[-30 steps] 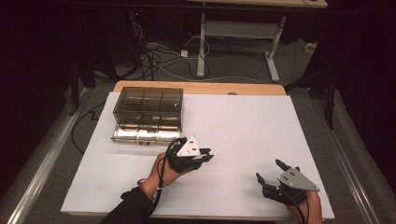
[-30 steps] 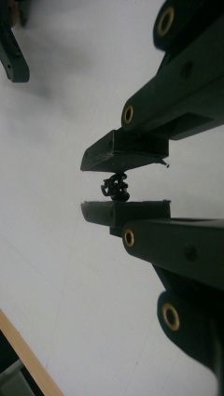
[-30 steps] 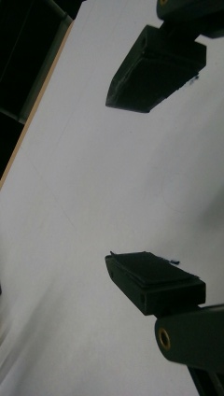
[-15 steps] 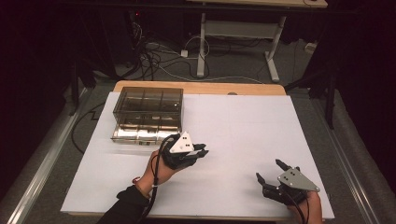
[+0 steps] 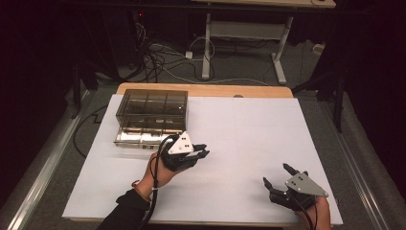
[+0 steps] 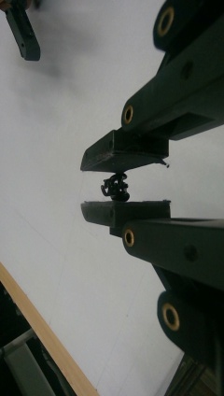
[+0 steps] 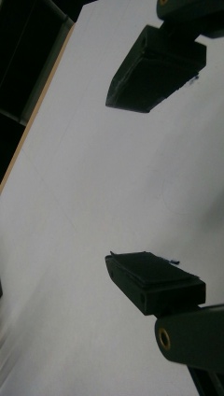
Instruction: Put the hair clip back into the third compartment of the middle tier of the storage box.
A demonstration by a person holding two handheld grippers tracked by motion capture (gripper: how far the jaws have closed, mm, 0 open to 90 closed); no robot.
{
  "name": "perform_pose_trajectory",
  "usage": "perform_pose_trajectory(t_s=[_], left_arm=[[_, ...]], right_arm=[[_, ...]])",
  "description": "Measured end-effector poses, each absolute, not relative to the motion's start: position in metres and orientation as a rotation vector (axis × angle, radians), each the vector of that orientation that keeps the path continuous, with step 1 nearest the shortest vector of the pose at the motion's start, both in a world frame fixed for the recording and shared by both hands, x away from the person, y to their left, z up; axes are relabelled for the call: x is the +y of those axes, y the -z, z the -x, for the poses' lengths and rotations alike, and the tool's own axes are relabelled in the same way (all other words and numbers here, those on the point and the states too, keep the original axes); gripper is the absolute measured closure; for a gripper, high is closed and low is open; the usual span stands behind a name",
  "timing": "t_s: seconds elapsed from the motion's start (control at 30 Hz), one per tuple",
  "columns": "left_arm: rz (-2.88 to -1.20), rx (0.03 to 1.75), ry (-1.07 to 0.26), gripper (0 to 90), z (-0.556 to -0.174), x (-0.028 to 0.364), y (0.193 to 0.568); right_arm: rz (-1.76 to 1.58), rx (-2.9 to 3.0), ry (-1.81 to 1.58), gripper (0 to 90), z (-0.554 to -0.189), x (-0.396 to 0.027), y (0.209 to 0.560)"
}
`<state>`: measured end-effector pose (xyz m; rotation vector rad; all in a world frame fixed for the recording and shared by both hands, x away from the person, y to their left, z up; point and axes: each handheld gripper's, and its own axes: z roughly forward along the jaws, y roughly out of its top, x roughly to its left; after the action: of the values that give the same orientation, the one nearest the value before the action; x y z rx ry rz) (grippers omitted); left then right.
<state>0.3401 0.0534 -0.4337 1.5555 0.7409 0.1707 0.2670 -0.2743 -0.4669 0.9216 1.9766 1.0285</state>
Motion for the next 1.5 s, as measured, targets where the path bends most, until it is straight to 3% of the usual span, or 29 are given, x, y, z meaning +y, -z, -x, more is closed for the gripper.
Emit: perform_pose_trajectory(t_s=[1.0,1.5], left_arm=[[-1.500,0.780,-0.228,72.0,-0.351,0.077,0.426],[-1.404,0.915,-0.299,72.0,-0.378,0.122,0.429]], right_arm=[[-0.920,1.977,-1.025,20.8,-0.267,-0.274,0.467],[-0.924,1.978,-1.022,20.9,-0.268,-0.275,0.468]])
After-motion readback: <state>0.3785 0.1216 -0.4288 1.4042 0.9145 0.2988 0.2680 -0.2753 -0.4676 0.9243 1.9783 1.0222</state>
